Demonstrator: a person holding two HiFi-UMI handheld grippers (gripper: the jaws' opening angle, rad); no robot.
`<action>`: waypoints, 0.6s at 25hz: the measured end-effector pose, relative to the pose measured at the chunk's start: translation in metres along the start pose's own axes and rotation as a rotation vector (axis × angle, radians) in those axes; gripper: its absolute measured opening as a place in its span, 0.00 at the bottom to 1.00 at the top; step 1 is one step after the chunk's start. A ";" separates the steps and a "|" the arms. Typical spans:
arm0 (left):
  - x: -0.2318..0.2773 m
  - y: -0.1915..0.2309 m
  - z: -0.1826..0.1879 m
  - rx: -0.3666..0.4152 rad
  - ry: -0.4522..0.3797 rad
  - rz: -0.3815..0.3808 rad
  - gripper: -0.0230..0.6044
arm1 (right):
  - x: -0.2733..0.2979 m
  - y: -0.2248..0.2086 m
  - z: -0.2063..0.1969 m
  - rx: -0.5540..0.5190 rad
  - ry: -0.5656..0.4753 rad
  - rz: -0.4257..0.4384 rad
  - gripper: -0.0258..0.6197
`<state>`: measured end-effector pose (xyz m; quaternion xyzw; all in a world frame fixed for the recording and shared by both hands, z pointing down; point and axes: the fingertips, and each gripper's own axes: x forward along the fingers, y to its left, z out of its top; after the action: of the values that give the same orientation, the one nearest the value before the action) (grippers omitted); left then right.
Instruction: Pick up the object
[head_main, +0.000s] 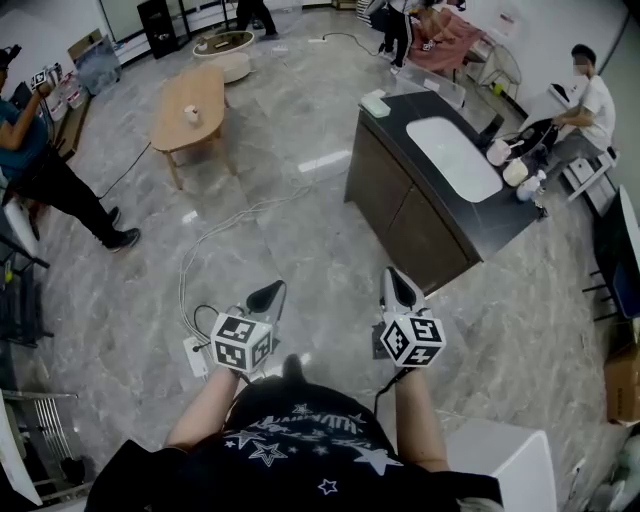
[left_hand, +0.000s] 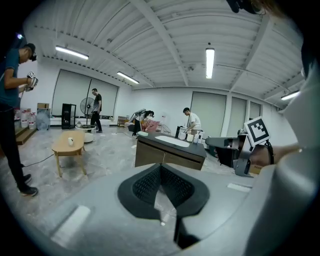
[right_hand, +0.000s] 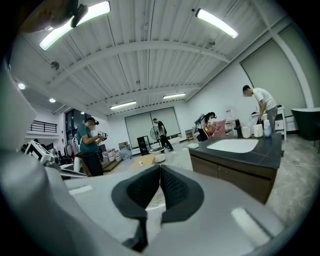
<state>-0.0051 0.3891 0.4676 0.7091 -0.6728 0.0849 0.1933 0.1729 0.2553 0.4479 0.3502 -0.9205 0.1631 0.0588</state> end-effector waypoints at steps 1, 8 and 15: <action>0.004 0.009 0.003 0.003 0.001 -0.006 0.05 | 0.011 0.003 0.000 0.002 0.007 0.000 0.05; 0.034 0.057 0.012 0.015 0.030 -0.062 0.05 | 0.062 0.007 0.000 0.059 0.013 -0.065 0.27; 0.074 0.073 0.015 -0.010 0.071 -0.090 0.05 | 0.089 -0.024 -0.002 0.115 0.036 -0.120 0.28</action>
<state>-0.0734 0.3135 0.4936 0.7341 -0.6334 0.0981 0.2241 0.1228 0.1832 0.4756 0.4047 -0.8856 0.2182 0.0651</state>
